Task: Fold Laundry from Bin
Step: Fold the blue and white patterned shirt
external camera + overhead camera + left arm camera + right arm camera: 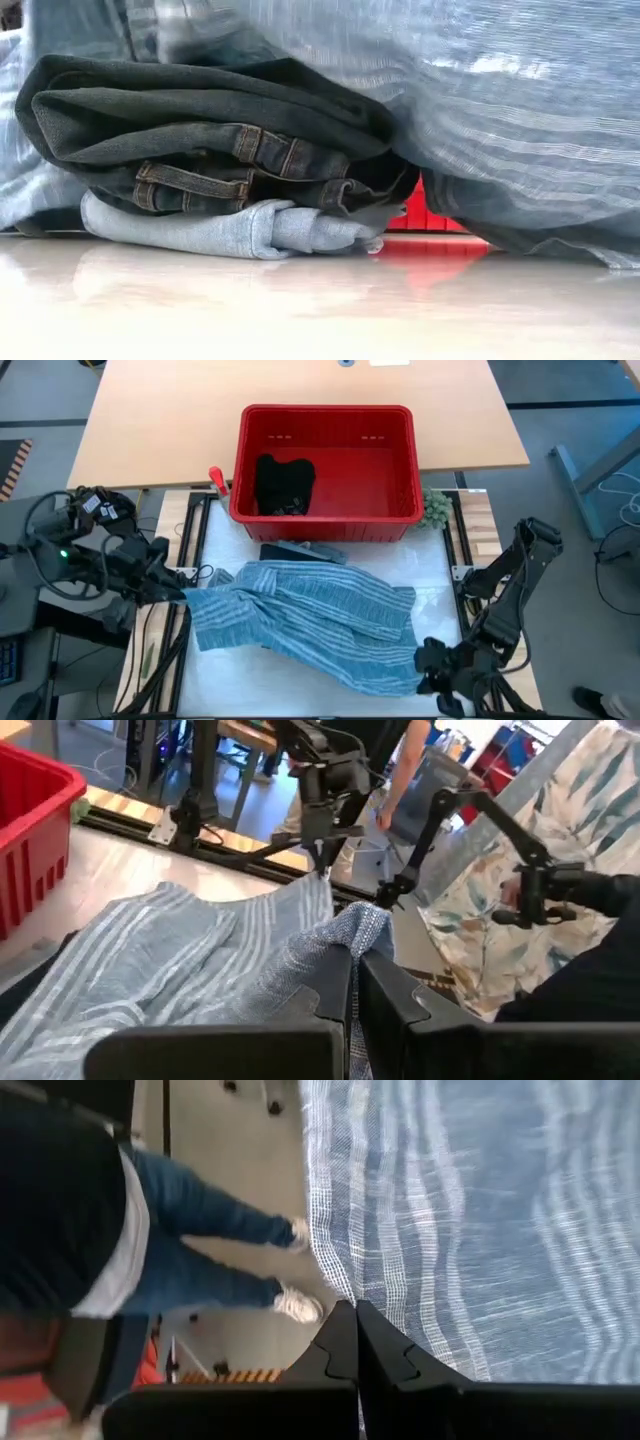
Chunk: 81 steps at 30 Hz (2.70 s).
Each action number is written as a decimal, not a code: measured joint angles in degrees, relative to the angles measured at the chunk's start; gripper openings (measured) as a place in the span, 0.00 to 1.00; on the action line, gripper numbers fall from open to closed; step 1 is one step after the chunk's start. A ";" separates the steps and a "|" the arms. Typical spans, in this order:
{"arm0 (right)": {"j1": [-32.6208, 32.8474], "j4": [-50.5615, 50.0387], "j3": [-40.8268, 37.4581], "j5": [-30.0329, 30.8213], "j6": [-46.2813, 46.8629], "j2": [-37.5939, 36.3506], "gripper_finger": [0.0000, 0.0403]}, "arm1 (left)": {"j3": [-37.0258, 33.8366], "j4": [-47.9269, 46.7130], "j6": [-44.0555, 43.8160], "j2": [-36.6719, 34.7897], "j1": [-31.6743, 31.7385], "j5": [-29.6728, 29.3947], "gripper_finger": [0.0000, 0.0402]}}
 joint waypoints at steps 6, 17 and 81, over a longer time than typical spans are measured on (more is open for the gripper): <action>-3.61 -2.43 0.00 0.95 2.06 -4.26 0.04 | 2.59 -8.13 -10.59 0.00 -0.01 7.71 0.00; -6.27 -13.73 0.00 6.07 2.34 -14.91 0.04 | 2.41 -30.68 -36.34 -0.46 -0.02 25.64 0.00; -45.80 -18.42 -12.85 7.67 -7.18 -18.35 0.46 | -7.25 -30.98 -22.52 -21.37 4.52 6.15 0.00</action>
